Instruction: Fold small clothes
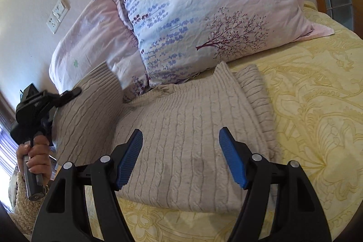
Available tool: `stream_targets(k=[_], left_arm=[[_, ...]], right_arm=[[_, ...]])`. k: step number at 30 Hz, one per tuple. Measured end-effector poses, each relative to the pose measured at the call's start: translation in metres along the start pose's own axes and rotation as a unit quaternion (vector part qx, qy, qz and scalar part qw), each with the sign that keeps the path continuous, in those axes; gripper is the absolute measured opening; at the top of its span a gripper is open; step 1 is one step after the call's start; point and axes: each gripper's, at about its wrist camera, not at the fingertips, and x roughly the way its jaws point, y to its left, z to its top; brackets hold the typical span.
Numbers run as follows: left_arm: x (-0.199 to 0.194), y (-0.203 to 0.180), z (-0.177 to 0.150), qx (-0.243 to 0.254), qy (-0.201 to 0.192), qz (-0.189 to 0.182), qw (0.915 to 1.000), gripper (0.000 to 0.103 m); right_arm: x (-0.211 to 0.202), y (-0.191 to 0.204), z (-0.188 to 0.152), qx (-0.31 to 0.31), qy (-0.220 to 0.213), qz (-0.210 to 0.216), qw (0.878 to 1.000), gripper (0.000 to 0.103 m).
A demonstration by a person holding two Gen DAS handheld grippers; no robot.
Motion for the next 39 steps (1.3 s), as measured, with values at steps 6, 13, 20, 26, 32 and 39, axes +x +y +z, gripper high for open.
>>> stream_targets(k=[6,13,20,26,32,39], left_arm=[[0.062,-0.016,-0.030,0.003,0.050,-0.002,0.9988,0.016],[0.102,-0.015,-0.062,-0.019,0.139,-0.068,0.9878,0.031],[0.015,-0.017,-0.046,0.075,0.004,0.032,0.9966,0.066],[0.002,0.023,-0.048,0.077,-0.003,0.148,0.9860,0.069],[0.025,0.046,-0.059,0.054,0.060,0.132,0.9879,0.067],[0.031,0.056,-0.074,0.031,0.087,0.095,0.9912,0.067]], right_arm=[[-0.005,-0.014,0.003,0.018,-0.008,-0.001,1.000,0.071],[-0.003,-0.030,0.016,0.061,0.011,0.031,0.998,0.071],[0.025,-0.036,0.032,0.109,0.093,0.098,0.985,0.071],[0.058,-0.023,0.028,0.093,0.174,0.099,0.975,0.070],[0.077,0.001,0.020,0.048,0.211,0.115,0.970,0.053],[0.119,-0.023,0.035,0.143,0.176,0.122,0.966,0.036]])
